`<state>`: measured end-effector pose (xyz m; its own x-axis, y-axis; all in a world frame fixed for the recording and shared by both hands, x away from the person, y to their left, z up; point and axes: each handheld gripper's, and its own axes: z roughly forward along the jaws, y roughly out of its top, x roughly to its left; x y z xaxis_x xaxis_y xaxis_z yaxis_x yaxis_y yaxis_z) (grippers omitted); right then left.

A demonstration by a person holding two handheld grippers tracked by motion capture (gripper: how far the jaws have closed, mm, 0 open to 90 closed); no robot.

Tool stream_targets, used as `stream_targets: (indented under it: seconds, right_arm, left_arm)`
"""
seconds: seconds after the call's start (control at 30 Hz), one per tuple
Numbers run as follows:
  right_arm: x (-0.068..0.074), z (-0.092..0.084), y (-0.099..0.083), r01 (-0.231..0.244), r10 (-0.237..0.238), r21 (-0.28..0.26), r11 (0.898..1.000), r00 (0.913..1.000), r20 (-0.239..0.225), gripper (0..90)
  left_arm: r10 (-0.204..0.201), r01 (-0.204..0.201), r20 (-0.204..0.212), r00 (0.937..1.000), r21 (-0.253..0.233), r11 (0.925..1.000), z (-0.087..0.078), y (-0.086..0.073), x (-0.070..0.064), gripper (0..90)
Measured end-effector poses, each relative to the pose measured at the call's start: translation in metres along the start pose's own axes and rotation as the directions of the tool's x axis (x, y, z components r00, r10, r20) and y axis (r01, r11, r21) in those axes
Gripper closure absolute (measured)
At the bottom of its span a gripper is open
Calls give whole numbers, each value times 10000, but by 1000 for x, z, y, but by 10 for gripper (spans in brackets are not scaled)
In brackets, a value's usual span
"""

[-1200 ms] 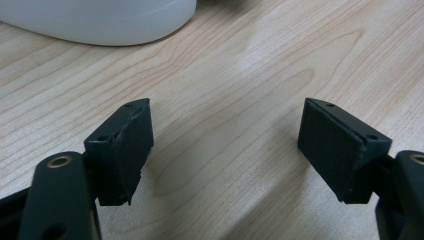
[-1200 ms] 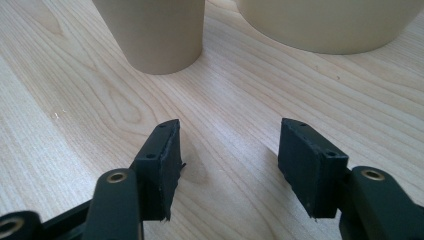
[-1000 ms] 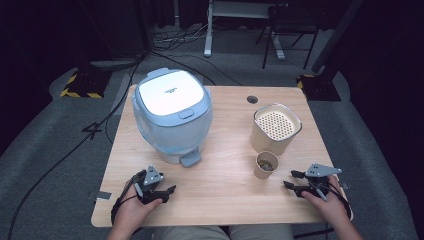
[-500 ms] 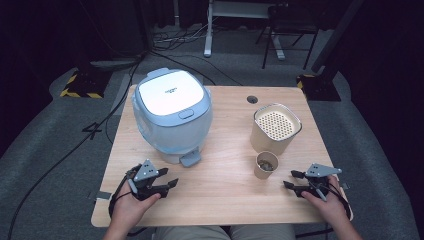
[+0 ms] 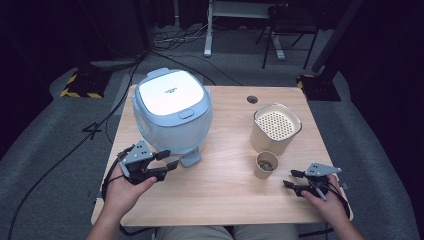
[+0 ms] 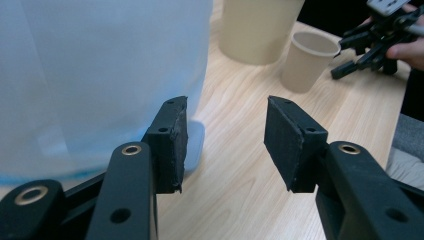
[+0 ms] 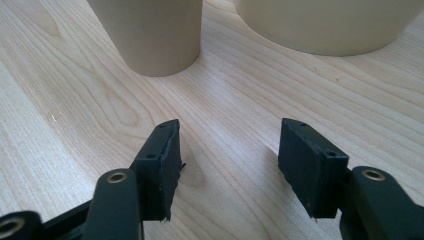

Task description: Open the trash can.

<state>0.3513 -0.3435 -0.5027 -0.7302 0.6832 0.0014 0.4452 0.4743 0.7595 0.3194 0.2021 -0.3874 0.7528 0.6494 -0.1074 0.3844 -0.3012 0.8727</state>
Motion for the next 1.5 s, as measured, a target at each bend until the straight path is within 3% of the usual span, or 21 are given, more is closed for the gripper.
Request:
stream_targets:
  seconds: [0.23,0.33,0.47,0.53,0.6,0.87,1.0,1.23,1.4,1.5]
  right_arm:
    - [0,0,0,7,-7,4,10000,10000,12,427]
    - [0,0,0,7,-7,-2,10000,10000,4,427]
    - [0,0,0,9,-9,-1,10000,10000,7,427]
    - [0,0,0,10,-10,-1,10000,10000,7,427]
    - [0,0,0,12,-12,0,10000,10000,8,427]
    - [0,0,0,7,-7,-2,10000,10000,4,427]
    - [1,0,0,-3,3,-9,10000,10000,10,428]
    - [1,0,0,82,-82,-25,10000,9999,-70,450]
    - [1,0,0,108,-108,-47,9999,9999,-55,452]
    - [1,0,0,105,-105,-47,9999,9999,-58,452]
  left_arm:
    - [91,-83,301,9995,-294,9995,-7,28,1,556]
    - [595,-576,431,9973,-433,9974,-11,43,1,605]
    - [838,-788,711,9939,-713,9943,-13,53,6,651]
    - [844,-726,1181,9894,-1007,9923,-15,59,13,718]
    - [866,-718,1360,9869,-1102,9913,-17,64,17,754]
    - [1001,-797,1603,9820,-1288,9885,-18,81,20,849]
    - [873,-593,1831,9792,-1532,9864,-14,94,24,896]
    - [1000,-693,1857,9775,-1649,9839,-9,110,29,898]
    - [1088,-930,1248,9862,-1259,9877,1,122,34,898]
    - [1065,-934,1177,9873,-1119,9893,5,124,35,898]
